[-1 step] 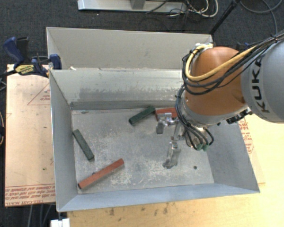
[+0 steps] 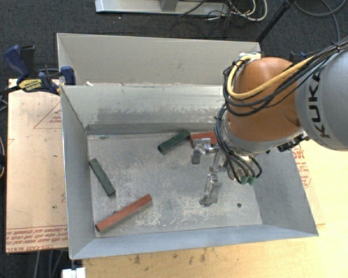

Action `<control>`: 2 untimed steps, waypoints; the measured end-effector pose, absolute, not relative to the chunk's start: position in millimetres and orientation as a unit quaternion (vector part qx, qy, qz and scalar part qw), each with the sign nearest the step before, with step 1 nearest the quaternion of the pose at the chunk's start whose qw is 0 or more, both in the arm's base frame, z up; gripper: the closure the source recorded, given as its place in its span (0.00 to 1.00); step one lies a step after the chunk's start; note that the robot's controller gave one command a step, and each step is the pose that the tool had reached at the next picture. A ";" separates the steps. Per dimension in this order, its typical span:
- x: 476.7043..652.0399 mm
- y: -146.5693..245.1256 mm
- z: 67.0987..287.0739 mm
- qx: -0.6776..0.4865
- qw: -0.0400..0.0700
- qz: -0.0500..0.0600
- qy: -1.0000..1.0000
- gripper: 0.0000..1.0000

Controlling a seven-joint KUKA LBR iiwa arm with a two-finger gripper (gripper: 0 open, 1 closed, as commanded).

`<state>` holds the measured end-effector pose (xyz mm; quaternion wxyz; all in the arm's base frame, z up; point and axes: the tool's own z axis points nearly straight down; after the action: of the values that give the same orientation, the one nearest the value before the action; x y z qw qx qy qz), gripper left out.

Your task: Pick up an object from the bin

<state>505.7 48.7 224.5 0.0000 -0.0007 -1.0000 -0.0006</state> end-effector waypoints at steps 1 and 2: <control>520.4 84.0 191.7 0.028 -0.004 0.000 -1.000 0.00; 531.6 116.6 162.9 0.068 -0.001 -0.001 -0.998 0.00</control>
Offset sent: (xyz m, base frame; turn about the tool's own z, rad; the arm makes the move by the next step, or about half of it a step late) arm 0.0274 0.0687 -0.0629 -0.1401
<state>531.6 116.6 162.9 -0.0007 0.0684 -0.9977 -0.0008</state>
